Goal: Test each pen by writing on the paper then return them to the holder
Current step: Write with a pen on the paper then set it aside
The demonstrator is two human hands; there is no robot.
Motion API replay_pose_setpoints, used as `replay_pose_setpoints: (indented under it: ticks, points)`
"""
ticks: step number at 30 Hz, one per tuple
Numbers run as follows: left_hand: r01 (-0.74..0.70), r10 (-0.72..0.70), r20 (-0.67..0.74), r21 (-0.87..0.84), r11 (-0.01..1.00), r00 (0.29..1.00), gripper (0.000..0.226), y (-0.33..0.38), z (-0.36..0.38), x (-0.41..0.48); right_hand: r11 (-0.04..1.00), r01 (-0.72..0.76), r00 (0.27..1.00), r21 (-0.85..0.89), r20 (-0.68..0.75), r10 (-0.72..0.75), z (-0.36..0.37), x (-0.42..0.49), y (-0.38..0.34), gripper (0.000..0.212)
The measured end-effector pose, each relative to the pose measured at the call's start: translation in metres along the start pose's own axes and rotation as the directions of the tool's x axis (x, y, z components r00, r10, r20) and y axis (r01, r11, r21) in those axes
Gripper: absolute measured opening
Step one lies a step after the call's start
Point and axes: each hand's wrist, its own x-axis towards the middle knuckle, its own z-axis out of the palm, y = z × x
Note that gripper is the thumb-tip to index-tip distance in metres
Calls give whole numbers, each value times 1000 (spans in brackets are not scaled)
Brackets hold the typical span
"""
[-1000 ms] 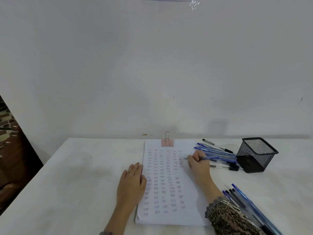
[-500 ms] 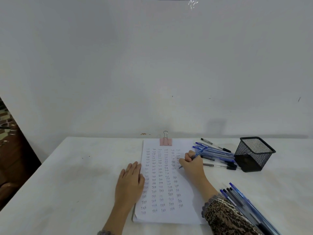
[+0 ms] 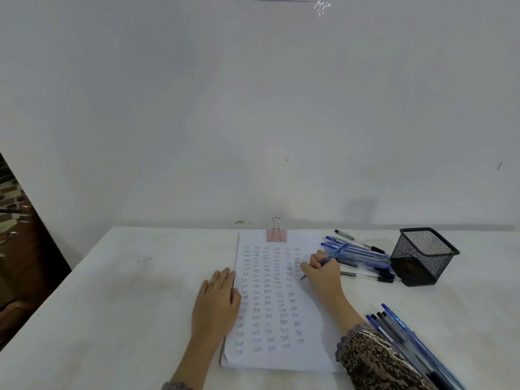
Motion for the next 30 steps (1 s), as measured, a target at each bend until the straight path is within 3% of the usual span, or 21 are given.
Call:
replay_pose_setpoints:
  ticks: [21,24,27,30]
  points:
    - [-15,15,5,12,1000,1000,94,-2,2,0,1000,24,999,-12,-36,-25,-2,1,4,53]
    - [-12,12,7,12,1000,1000,94,-1,1,1,985,-28,998,171,-44,36,-5,3,3,55]
    - [-14,14,-3,16,1000,1000,94,0,1,1,820,-183,970,542,-36,240,-12,7,-2,57]
    - [-10,10,7,26,1000,1000,96,1,0,1,697,-232,947,679,-7,322,-15,7,-11,51]
